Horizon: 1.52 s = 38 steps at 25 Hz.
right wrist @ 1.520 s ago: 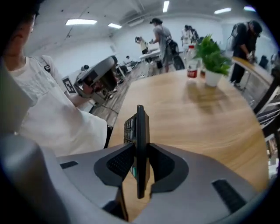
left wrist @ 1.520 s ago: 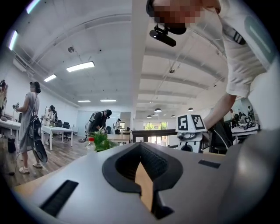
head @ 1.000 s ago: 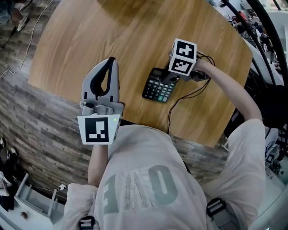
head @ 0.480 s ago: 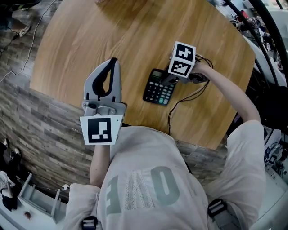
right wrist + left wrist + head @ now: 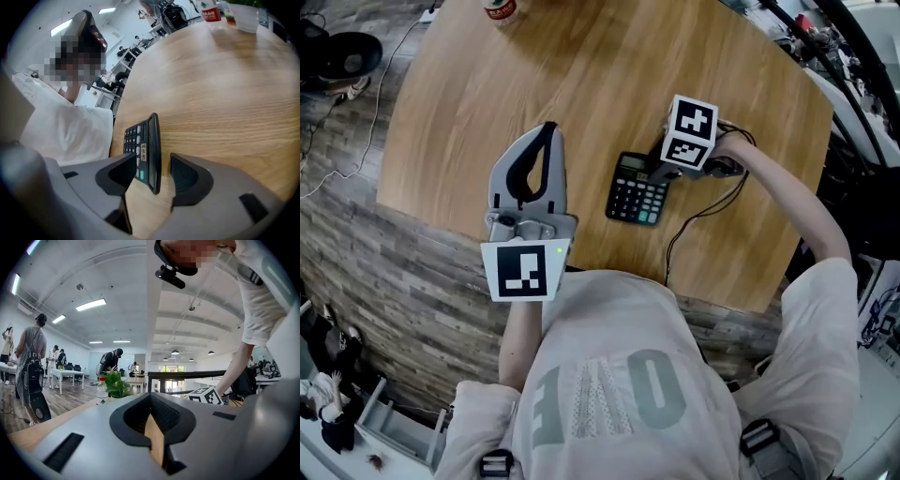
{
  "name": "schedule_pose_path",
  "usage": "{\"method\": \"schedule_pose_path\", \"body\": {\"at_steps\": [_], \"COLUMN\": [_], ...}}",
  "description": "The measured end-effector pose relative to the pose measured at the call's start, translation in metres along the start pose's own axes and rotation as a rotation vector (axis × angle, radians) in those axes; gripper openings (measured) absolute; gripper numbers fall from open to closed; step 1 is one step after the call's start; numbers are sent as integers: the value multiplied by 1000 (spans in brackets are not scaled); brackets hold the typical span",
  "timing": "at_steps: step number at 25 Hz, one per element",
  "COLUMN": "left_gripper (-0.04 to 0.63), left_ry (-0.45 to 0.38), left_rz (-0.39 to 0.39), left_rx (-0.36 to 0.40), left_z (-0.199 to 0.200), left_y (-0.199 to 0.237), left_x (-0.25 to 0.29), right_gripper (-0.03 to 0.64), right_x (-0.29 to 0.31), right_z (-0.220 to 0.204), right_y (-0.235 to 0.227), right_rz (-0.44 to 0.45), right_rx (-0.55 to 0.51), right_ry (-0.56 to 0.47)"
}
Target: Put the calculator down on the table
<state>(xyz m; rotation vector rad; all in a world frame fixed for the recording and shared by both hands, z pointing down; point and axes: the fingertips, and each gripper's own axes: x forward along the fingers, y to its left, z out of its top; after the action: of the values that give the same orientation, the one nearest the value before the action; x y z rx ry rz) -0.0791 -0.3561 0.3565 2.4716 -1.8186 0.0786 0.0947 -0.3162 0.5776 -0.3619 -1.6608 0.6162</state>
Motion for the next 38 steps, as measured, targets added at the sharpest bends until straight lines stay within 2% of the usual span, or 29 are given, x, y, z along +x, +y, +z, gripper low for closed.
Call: {"method": "schedule_pose_path", "body": {"at_steps": [4, 9, 11, 13, 14, 18, 20, 23, 26, 29, 33, 38], "left_gripper": [8, 9, 9, 9, 9, 9, 9, 9, 9, 9, 9, 9], "left_ry": [-25, -124, -141, -163, -178, -229, -246, -267, -277, -264, -261, -264], "left_rz": [-20, -55, -69, -97, -115, -196, -222, -254, -287, -309, -325, -318], "left_rx": [17, 51, 69, 92, 99, 132, 139, 135, 140, 163, 184, 196], "left_z": [13, 49, 62, 75, 83, 106, 115, 130, 136, 133, 134, 137], "left_y": [-1, -11, -14, -19, -23, -49, -61, -77, -93, -108, -118, -118], "left_x": [3, 4, 4, 2, 1, -1, -2, -6, -12, -14, -17, -19], "right_gripper": [212, 188, 133, 50, 31, 23, 23, 23, 23, 23, 20, 18], "right_x": [-41, -118, -158, -201, -221, -276, -289, -293, -279, -256, -233, -229], "right_z": [10, 20, 21, 15, 9, -27, -46, -70, -85, -92, -91, -80], "right_y": [-11, -4, 10, 28, 40, 109, 147, 194, 221, 223, 216, 216], "right_rz": [-127, -369, -522, -726, -831, -1151, -1277, -1420, -1489, -1460, -1413, -1431], "right_rx": [65, 140, 171, 223, 253, 380, 434, 515, 584, 647, 696, 643], "right_ry": [-175, -515, -681, -847, -927, -1264, -1401, -1545, -1650, -1704, -1674, -1635]}}
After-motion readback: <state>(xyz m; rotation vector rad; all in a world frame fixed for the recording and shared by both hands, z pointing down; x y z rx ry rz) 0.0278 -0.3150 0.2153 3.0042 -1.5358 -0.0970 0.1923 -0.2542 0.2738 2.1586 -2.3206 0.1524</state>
